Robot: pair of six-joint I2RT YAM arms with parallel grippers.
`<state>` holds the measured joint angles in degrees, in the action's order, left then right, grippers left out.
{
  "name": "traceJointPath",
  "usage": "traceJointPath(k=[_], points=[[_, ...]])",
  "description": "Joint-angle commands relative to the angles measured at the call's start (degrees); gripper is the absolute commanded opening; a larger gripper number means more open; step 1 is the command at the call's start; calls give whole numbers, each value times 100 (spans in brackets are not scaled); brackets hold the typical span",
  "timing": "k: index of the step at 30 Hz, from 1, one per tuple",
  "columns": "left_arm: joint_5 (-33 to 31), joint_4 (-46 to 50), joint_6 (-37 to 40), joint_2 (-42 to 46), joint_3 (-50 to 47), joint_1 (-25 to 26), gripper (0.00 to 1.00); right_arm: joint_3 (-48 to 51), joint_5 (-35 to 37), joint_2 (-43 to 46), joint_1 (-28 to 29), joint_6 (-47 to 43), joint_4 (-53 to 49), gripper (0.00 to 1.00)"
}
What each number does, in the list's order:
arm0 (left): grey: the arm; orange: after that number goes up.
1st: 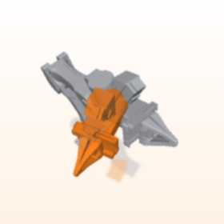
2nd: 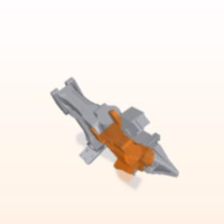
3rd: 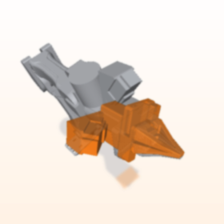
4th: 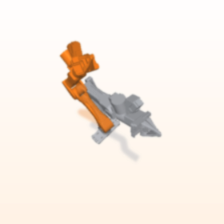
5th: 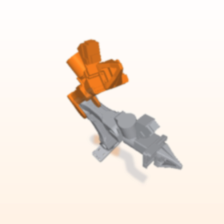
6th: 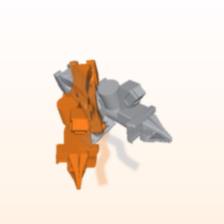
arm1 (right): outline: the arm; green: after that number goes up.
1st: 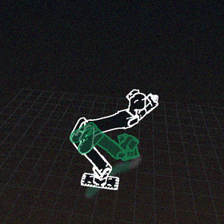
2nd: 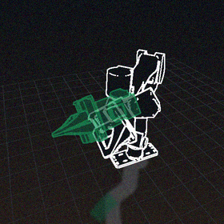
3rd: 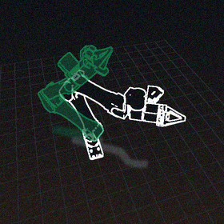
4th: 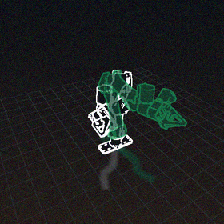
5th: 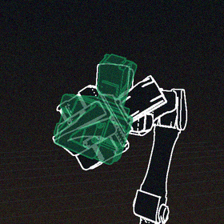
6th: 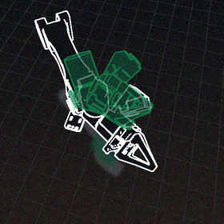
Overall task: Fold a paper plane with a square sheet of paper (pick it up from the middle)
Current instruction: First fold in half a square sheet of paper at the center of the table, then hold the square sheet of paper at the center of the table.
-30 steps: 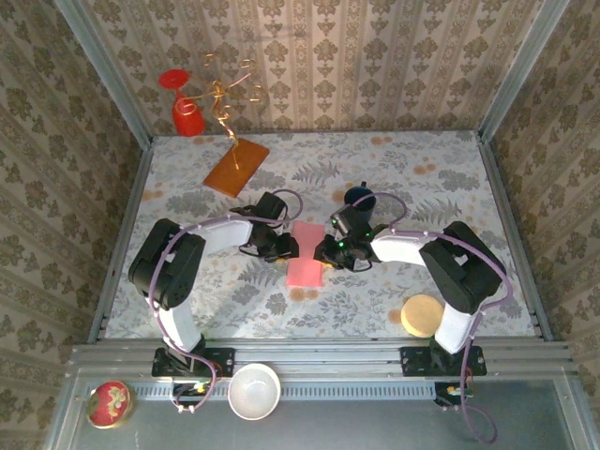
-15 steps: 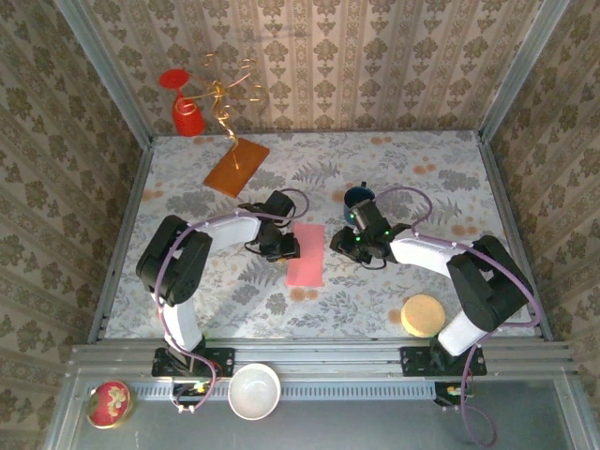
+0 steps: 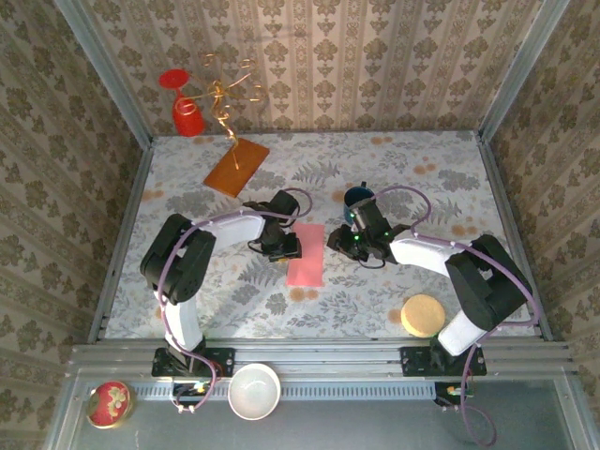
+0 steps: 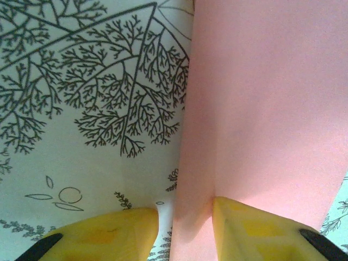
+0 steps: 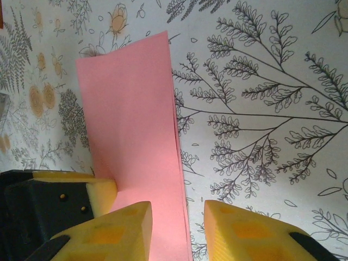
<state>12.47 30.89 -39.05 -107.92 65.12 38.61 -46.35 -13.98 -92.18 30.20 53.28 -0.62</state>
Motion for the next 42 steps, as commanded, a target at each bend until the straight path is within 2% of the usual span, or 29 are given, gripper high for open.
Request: traceJointPath(k=[1, 12, 20, 23, 29, 42], points=[[63, -219, -178, -1214, -531, 310, 37, 82, -153, -120, -5, -50, 158, 33], [203, -326, -16, -1191, -571, 334, 39, 106, -402, -210, 57, -50, 370, 27], [238, -312, -123, -745, -694, 302, 41, 93, -597, -252, 74, -54, 535, 28], [247, -343, -204, -596, -727, 270, 41, 11, -810, -380, 139, -80, 616, 24], [304, -397, -246, -517, -773, 199, 41, -201, -895, -768, 258, -107, 454, 18], [547, -590, -345, -162, -872, 107, 41, -536, -832, -1225, 294, -265, 5, 16]])
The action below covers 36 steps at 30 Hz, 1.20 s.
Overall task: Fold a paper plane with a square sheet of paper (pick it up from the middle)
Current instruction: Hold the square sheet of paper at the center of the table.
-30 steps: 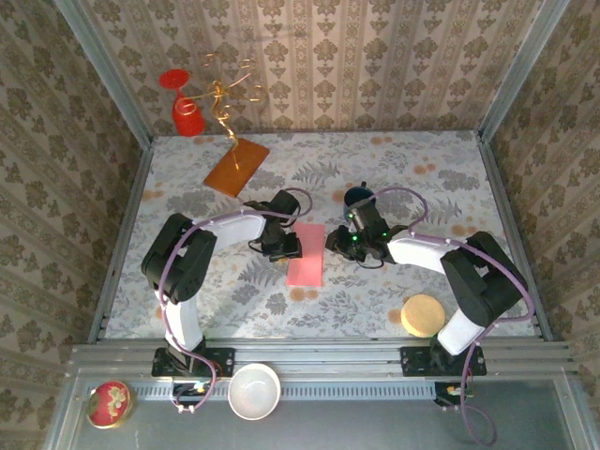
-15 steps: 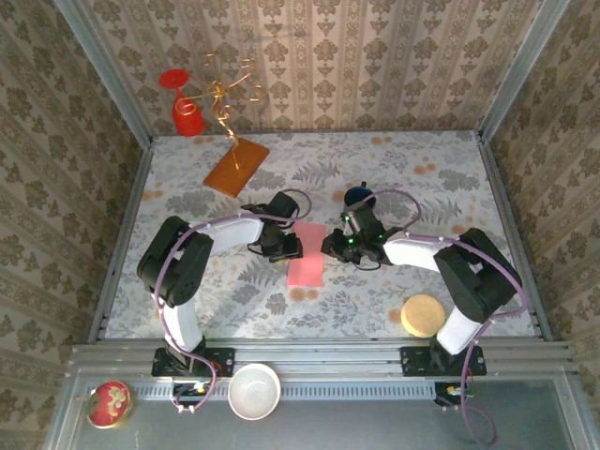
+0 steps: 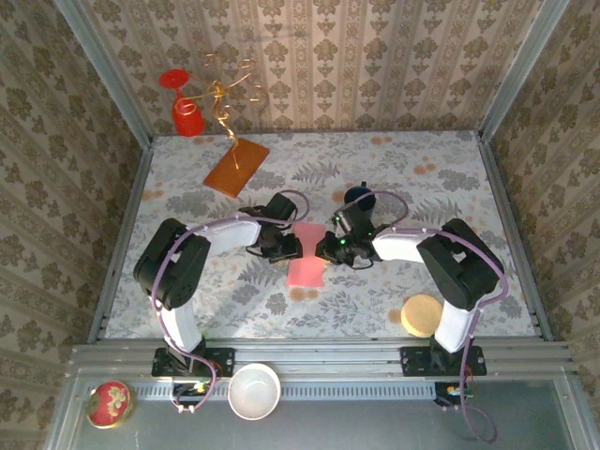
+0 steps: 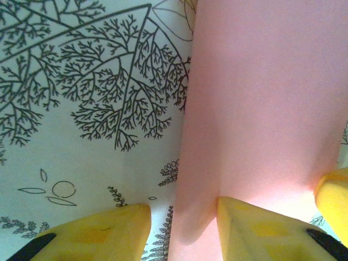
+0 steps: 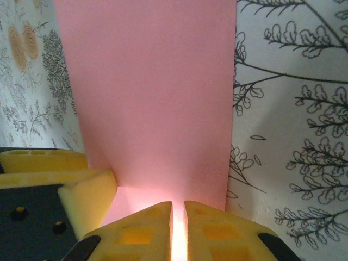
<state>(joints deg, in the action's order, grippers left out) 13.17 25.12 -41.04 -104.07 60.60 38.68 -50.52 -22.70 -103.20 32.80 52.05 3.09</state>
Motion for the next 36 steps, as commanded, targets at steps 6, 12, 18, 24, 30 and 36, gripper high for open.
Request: traceJointPath(k=[6, 12, 18, 24, 30, 36], points=[[560, -131, -184, -85, -326, 61, 44, -222, 81, -315, 51, -164, -624, 16], [422, -225, -329, 63, -389, 95, 47, -278, 31, -290, 60, -136, -559, 16], [283, -104, -498, -122, -328, 109, 46, -312, -123, -276, 60, -100, -434, 16], [110, 58, -739, -276, -377, 81, 40, -234, 38, 295, 1, -114, -284, 22], [72, 40, -766, -193, -443, 43, 40, -101, 598, 708, -62, -164, -447, 24], [76, -20, -775, -157, -522, 22, 38, 34, 806, 802, -89, -131, -435, 23]])
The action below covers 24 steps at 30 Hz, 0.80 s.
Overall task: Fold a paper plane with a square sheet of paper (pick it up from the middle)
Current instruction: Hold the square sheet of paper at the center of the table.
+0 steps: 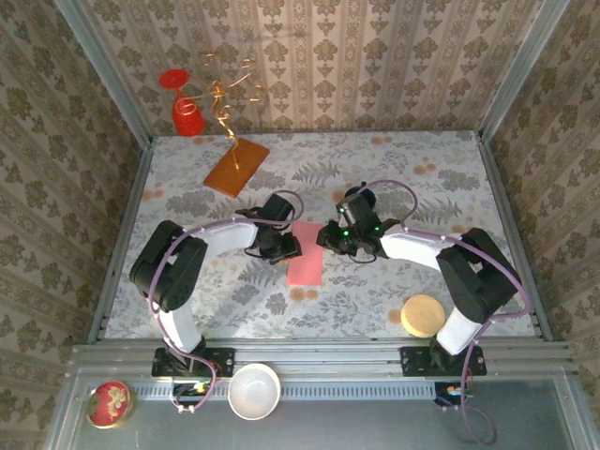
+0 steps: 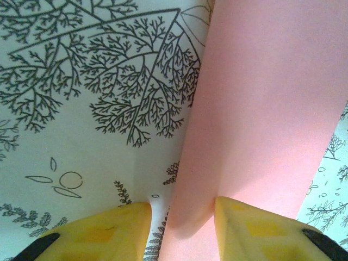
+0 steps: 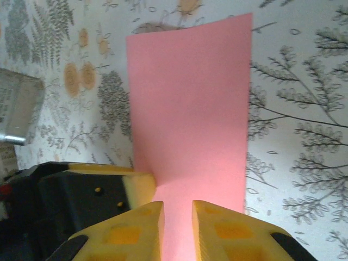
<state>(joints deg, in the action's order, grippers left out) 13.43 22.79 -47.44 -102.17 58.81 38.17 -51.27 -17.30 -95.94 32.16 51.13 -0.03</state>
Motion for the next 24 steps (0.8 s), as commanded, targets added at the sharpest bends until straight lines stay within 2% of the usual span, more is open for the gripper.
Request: traceJointPath(k=[1, 10, 24], points=[[61, 201, -123, -347, -343, 74, 39, 116, 271, 69, -26, -32, -123, 23], [29, 225, -42, -312, -388, 48, 35, 159, 284, 76, -35, -9, -89, 23], [63, 260, -122, -442, -335, 32, 37, 161, 101, -28, -35, 19, 43, 23]])
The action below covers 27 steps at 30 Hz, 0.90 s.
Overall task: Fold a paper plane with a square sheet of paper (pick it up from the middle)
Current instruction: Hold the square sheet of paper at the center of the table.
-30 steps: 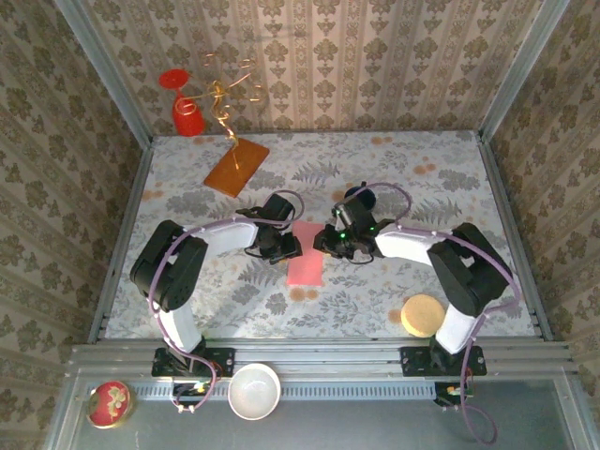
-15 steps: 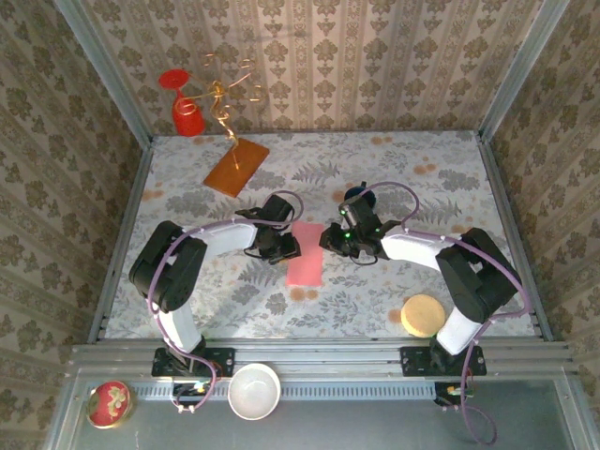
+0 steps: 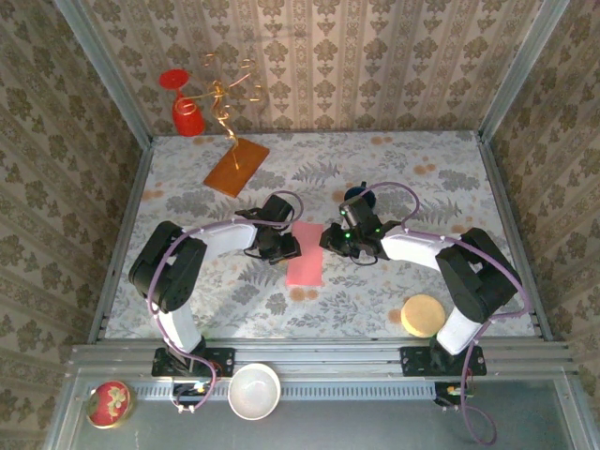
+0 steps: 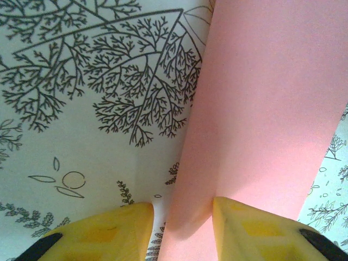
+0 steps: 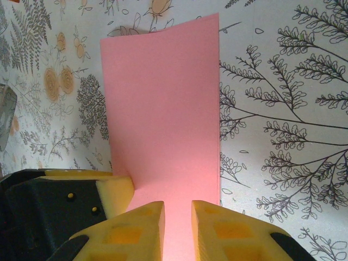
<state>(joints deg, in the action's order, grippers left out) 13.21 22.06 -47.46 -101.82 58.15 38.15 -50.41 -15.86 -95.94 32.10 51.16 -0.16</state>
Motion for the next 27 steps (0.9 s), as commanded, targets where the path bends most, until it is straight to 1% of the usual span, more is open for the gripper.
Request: traceJointPath(k=[1, 7, 19, 27], points=[[85, 345, -123, -487, -269, 33, 37, 69, -72, -47, -29, 11, 66, 23], [129, 361, -149, -575, -269, 34, 38, -23, -288, -208, 13, -29, 111, 22], [208, 289, -153, -615, -314, 43, 38, -283, -758, -646, 135, -82, 214, 17], [190, 303, -115, -628, -326, 43, 38, -462, -946, -936, 146, -126, 234, 16]])
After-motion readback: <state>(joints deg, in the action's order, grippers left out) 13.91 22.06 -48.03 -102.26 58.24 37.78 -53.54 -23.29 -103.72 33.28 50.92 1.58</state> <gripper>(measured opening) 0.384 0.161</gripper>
